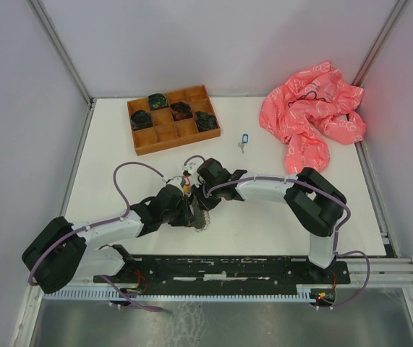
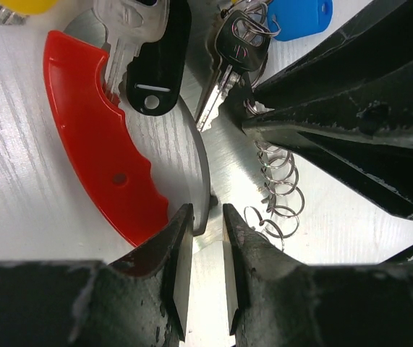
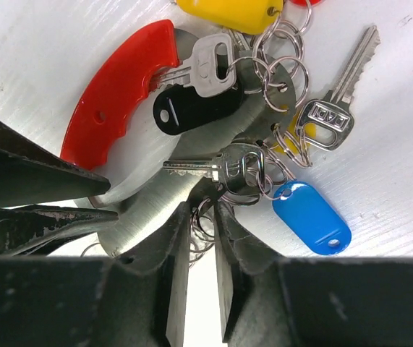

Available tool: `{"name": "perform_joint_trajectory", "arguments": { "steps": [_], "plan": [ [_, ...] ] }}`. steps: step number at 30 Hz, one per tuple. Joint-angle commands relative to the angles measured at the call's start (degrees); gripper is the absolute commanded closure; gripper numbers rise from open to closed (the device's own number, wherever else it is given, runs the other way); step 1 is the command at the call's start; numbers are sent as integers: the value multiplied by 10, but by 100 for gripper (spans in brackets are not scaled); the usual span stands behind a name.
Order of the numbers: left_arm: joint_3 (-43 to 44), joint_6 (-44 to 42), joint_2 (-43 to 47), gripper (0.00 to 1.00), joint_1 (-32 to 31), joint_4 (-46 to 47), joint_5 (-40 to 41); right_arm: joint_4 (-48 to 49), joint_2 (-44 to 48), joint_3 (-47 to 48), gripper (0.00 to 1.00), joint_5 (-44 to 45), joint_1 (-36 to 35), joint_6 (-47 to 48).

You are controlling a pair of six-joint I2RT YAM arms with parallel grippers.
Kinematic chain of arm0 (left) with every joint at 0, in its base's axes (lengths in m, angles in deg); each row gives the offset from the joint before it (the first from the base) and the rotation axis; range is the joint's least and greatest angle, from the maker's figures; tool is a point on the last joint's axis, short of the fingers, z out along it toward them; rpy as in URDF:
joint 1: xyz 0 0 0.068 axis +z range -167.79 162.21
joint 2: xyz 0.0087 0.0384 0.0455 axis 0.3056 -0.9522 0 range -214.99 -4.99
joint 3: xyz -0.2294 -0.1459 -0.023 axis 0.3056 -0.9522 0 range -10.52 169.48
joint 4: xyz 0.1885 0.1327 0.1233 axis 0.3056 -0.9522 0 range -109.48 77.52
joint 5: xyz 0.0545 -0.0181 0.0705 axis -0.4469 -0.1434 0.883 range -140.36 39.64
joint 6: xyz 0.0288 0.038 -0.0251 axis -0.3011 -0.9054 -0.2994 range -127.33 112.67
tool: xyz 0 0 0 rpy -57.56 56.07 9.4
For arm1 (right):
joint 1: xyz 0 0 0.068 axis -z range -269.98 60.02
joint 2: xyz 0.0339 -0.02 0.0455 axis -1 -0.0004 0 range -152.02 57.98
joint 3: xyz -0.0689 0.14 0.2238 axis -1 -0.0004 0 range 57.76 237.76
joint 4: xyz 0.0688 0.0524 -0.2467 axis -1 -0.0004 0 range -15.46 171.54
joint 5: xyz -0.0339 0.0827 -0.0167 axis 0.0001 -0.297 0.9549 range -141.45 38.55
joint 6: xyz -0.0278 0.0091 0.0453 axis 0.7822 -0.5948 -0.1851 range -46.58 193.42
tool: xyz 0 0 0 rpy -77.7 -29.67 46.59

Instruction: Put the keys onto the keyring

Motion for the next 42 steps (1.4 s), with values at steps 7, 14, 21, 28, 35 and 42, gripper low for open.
{"name": "perform_joint_trajectory", "arguments": {
  "steps": [7, 14, 21, 28, 35, 42],
  "plan": [
    [3, 3, 11, 70, -3, -14, 20, -16, 38, 17, 88, 15, -1, 25],
    [4, 2, 19, 71, 3, -1, 39, -25, 79, 9, 94, -3, -2, 35],
    [5, -12, 22, 71, 21, 30, 18, 1, 110, -7, 99, -31, -2, 43],
    [-19, -41, 71, 70, 35, 126, -27, 44, 161, -29, 100, -65, 6, 69],
    [-21, -82, 78, 70, 54, 186, -56, 53, 195, -39, 99, -99, 14, 90],
    [-107, -115, 168, 65, 58, 347, -85, 153, 282, -117, 99, -69, 27, 102]
  ]
}}
